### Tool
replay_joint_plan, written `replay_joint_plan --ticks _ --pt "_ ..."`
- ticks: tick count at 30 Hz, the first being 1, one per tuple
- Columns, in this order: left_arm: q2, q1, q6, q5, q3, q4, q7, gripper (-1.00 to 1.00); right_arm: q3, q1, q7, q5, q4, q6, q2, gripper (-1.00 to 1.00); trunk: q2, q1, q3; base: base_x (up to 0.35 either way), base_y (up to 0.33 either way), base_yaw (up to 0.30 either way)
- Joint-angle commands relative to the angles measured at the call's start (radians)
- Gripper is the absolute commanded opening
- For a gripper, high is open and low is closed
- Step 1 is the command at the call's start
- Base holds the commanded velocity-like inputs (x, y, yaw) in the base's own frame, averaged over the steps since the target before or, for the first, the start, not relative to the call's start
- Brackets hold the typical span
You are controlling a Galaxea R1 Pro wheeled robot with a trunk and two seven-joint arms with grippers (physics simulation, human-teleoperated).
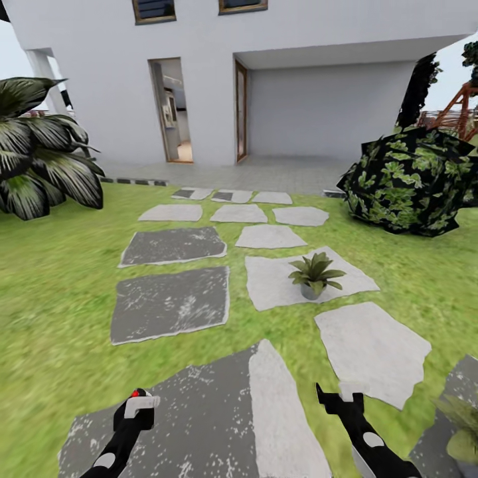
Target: Pick up the pesticide atomizer in the garden and spray insectifuge to fully cover both potted plants in the garden.
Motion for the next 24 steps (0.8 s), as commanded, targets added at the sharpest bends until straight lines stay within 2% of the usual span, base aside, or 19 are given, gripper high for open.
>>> replay_joint_plan --ticks 1,24 --pt "0.0 0.0 -0.003 -0.008 0.006 0.0 0.0 -1.0 0.0 -0.001 0.0 0.0 0.001 -0.003 0.0 1.0 0.0 0.0 -0.001 0.0 0.0 -0.295" --pt "0.0 0.001 -0.003 -0.008 0.006 0.0 0.001 -1.0 0.001 -0.001 0.0 0.0 0.001 -0.003 0.001 1.0 0.0 0.0 -0.001 0.0 0.0 -0.299"
